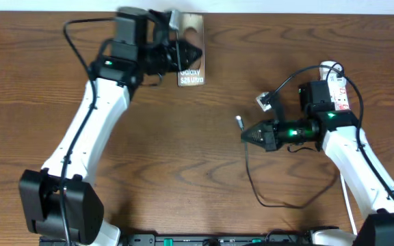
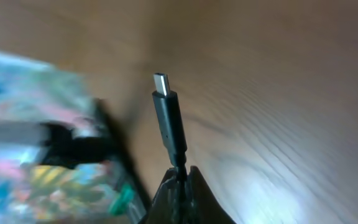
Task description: Plug charger to phone and switch on socket
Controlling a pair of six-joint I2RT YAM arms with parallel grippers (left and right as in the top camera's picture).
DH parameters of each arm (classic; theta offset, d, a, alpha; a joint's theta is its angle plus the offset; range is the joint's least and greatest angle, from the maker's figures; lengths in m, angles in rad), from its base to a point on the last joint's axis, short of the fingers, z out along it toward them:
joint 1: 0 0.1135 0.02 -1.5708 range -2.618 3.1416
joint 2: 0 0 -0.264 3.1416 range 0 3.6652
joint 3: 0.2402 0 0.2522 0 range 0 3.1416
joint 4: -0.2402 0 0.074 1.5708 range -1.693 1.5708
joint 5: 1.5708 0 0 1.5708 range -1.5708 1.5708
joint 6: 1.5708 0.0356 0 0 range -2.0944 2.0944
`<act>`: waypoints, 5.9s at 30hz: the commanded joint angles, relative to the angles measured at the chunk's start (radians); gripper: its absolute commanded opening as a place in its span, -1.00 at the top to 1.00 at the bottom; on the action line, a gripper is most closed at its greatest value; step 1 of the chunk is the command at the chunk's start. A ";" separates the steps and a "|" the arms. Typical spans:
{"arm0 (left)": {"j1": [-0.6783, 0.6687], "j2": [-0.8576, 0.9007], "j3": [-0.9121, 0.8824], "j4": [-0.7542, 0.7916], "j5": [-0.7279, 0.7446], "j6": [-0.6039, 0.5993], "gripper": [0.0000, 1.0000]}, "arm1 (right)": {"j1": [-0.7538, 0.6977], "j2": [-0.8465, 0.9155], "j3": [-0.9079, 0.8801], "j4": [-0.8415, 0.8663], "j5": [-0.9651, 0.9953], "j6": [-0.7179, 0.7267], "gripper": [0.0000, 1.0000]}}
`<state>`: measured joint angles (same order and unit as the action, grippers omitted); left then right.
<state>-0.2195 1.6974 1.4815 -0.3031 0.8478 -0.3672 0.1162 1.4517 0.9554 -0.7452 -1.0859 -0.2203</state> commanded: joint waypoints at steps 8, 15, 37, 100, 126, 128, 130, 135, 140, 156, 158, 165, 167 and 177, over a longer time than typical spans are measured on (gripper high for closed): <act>-0.118 -0.025 -0.008 0.364 0.187 -0.322 0.85 | -0.051 0.028 -0.010 0.121 -0.475 -0.244 0.97; -0.214 -0.025 -0.010 0.436 0.060 -0.412 0.85 | -0.079 0.028 -0.010 0.240 -0.475 -0.131 0.97; -0.264 -0.016 -0.018 0.481 0.042 -0.343 0.85 | -0.080 0.028 -0.010 0.503 -0.475 0.190 0.98; -0.245 -0.013 -0.025 0.462 0.060 -0.416 0.85 | -0.085 0.028 -0.010 0.554 -0.475 0.190 0.98; -0.016 0.010 -0.108 0.435 0.144 -0.397 0.85 | 0.063 0.026 -0.029 0.743 -0.208 0.900 0.98; -0.014 0.011 -0.158 0.542 0.155 -0.469 0.85 | 0.077 0.025 -0.042 0.763 -0.205 0.901 0.98; -0.014 0.014 -0.262 0.775 0.156 -0.628 0.85 | 0.101 0.025 -0.086 0.801 -0.175 0.925 0.98; -0.012 0.015 -0.449 1.054 0.108 -0.868 0.85 | 0.108 0.025 -0.257 1.396 -0.206 1.271 0.98; -0.019 0.014 -0.462 1.070 0.109 -0.965 0.85 | 0.108 0.025 -0.357 1.628 -0.156 1.439 0.98; -0.060 0.015 -0.463 1.052 0.102 -0.969 0.85 | 0.108 0.026 -0.420 1.632 -0.132 1.484 0.98; -0.064 0.015 -0.463 1.052 0.110 -0.938 0.85 | 0.109 0.026 -0.420 1.652 -0.132 1.492 0.98; -0.075 0.015 -0.463 1.052 0.110 -0.932 0.85 | 0.130 0.026 -0.420 1.753 -0.127 1.571 0.98; -0.075 0.015 -0.463 1.052 0.118 -0.948 0.85 | 0.130 0.026 -0.420 1.752 -0.120 1.571 0.98; -0.075 0.015 -0.463 1.053 0.148 -0.955 0.85 | 0.127 0.026 -0.420 1.752 -0.082 1.569 0.98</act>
<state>-0.2928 1.7229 0.9989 0.7357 0.9676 -1.3281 0.2409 1.4773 0.5331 1.0012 -1.1927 1.3415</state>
